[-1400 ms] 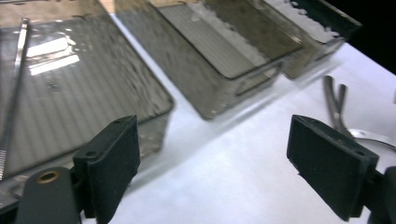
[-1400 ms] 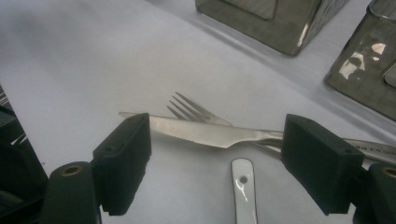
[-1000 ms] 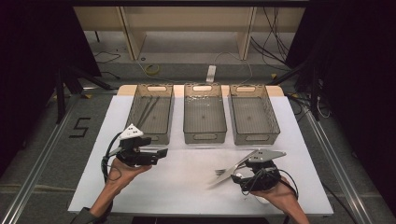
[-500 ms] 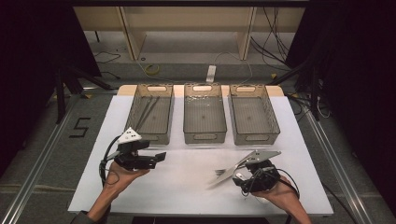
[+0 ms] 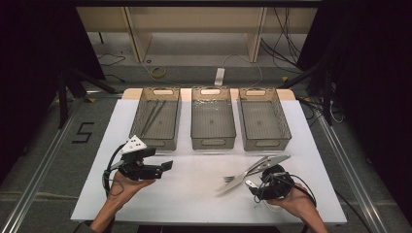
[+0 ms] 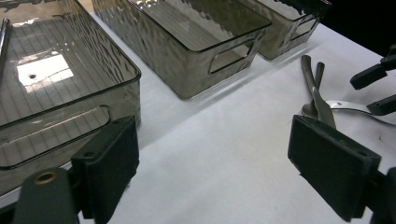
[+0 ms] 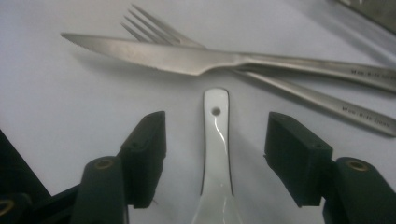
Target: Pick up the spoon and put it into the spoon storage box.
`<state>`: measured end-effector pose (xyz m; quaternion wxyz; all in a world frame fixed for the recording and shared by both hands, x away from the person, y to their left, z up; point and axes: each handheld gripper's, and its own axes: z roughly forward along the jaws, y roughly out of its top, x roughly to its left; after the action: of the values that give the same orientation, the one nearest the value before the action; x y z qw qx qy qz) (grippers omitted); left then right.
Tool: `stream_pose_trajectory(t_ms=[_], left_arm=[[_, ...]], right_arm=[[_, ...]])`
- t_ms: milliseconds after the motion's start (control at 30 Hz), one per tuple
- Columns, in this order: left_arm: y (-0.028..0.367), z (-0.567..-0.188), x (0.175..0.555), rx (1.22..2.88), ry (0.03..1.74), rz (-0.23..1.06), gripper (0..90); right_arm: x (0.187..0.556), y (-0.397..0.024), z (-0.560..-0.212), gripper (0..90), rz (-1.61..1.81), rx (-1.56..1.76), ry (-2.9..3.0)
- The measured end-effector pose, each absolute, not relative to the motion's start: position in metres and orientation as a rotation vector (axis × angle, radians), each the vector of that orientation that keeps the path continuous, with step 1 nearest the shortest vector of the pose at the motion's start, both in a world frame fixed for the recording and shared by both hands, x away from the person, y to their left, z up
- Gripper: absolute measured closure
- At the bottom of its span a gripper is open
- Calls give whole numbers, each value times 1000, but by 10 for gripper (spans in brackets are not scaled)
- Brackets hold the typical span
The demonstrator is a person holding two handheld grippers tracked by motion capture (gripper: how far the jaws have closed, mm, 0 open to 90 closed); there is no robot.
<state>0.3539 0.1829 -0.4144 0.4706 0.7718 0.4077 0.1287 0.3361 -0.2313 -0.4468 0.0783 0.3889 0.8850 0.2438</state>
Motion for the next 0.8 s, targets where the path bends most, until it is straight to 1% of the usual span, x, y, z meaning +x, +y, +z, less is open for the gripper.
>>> stream_pose_trajectory(t_ms=[67,200,367,400,433,800], left_arm=[[182,-413,353,1884,989,312,160],[180,-414,351,1890,982,309,160],[180,-414,350,1897,979,310,160],[180,-414,350,1897,980,310,160],[180,-414,350,1896,980,309,160],[179,-413,350,1900,965,311,161]], right_arm=[[338,-232,-450,449,695,1181,2661],[339,-234,-453,468,663,1180,2686],[339,-232,-454,548,609,1184,2711],[339,-232,-454,548,609,1184,2711],[340,-232,-455,577,585,1171,2716],[342,-229,-459,638,546,1168,2760]])
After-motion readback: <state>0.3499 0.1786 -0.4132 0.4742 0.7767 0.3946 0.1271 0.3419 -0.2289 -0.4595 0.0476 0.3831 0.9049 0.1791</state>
